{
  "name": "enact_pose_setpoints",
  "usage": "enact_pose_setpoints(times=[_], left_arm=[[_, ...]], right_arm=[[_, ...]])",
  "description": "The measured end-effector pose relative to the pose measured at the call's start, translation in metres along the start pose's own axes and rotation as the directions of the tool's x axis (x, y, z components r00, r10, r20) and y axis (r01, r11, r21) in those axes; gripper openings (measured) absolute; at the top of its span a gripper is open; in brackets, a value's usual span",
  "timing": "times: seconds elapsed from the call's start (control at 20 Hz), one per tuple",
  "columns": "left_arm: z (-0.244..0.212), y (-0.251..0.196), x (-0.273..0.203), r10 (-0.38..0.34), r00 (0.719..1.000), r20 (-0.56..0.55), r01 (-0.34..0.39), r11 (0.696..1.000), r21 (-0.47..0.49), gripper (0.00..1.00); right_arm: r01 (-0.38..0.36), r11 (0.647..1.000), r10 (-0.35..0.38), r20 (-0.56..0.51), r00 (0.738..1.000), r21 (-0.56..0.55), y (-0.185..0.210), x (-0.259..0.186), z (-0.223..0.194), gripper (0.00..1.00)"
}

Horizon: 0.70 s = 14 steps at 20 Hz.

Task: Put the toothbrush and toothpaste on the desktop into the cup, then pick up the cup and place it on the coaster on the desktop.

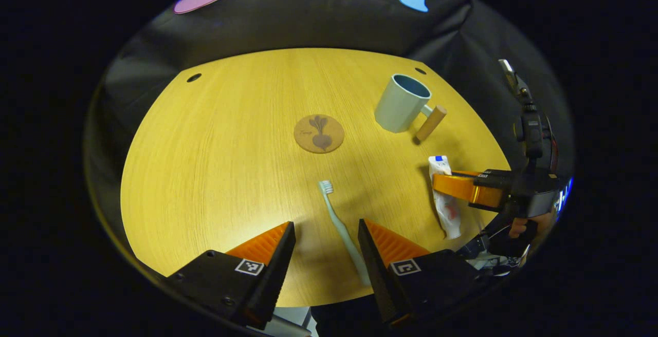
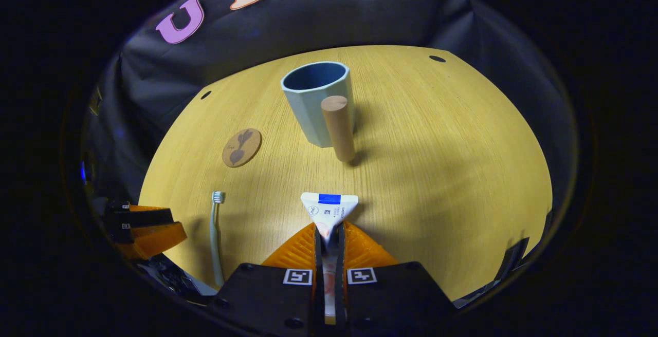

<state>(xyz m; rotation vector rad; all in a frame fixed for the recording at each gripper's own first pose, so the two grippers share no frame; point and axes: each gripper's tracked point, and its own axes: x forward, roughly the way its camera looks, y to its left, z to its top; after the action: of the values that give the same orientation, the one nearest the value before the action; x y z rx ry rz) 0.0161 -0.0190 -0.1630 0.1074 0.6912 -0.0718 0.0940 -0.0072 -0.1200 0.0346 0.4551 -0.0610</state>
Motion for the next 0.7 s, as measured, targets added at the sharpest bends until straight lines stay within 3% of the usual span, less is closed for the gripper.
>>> enact_pose_setpoints(times=[0.3,0.5,0.55,0.6,0.7], left_arm=[[-0.011,0.019,0.032,0.041,0.990,-0.136,-0.041,0.999,0.001,0.53],[-0.011,0.032,0.047,0.081,0.983,-0.167,-0.076,0.996,0.034,0.35],[-0.013,0.030,0.053,0.090,0.980,-0.175,-0.082,0.995,0.051,0.26],[-0.014,0.028,0.056,0.094,0.979,-0.181,-0.084,0.995,0.061,0.29],[-0.018,0.029,0.057,0.110,0.974,-0.196,-0.096,0.992,0.080,0.26]], right_arm=[[-0.033,0.999,0.031,0.035,0.999,0.033,-0.008,-0.015,0.006,0.10],[-0.054,0.999,0.054,0.051,0.997,0.003,-0.005,-0.027,0.011,0.10],[-0.059,0.998,0.059,0.055,0.997,-0.001,-0.005,-0.029,0.012,0.10],[-0.065,0.998,0.065,0.057,0.996,0.000,-0.005,-0.031,0.013,0.10],[-0.068,0.998,0.068,0.058,0.996,0.003,-0.010,-0.034,0.012,0.10]])
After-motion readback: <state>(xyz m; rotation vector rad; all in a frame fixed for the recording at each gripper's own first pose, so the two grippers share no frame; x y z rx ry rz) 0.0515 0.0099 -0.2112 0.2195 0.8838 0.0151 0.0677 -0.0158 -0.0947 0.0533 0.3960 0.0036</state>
